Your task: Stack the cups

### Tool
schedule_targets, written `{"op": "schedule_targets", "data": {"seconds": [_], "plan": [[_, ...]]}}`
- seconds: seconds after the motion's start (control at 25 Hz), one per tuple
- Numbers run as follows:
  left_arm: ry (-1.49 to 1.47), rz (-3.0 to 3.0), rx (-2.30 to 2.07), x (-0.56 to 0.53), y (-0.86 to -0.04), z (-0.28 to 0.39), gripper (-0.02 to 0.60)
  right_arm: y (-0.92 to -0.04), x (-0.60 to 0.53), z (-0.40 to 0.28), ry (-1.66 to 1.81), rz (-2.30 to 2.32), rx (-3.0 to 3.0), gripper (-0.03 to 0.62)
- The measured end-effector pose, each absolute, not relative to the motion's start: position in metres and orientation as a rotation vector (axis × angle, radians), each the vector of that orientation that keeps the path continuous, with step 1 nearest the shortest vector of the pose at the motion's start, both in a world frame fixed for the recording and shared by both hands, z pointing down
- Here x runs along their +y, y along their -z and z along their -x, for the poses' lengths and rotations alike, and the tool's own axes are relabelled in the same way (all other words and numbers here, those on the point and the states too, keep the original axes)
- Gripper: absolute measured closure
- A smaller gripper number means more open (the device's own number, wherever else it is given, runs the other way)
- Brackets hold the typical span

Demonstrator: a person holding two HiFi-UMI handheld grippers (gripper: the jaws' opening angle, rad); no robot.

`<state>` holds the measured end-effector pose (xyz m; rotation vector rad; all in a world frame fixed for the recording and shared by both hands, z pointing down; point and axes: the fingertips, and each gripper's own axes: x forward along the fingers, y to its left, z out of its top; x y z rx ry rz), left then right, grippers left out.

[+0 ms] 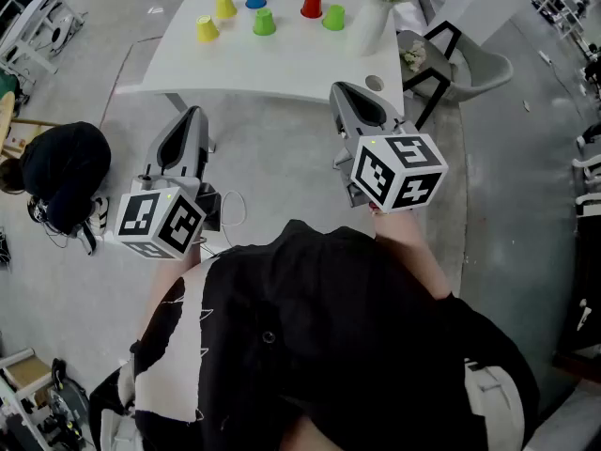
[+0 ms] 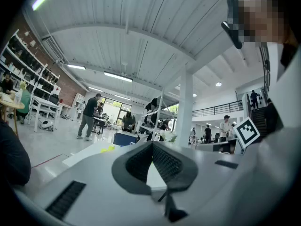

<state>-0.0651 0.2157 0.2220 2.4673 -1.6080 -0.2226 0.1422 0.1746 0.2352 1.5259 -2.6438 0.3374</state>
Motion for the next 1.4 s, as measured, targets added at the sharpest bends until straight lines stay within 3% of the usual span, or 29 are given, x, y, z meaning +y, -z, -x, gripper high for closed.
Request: {"op": "schedule_targets", "data": {"seconds": [1.4], "plan": [[0.186,-2.426,-1.551,0.2,-0.263,0.117,0.572,-0.275,0.16,-0.097,-0.465,-1.569,-2.592,0.59]]}}
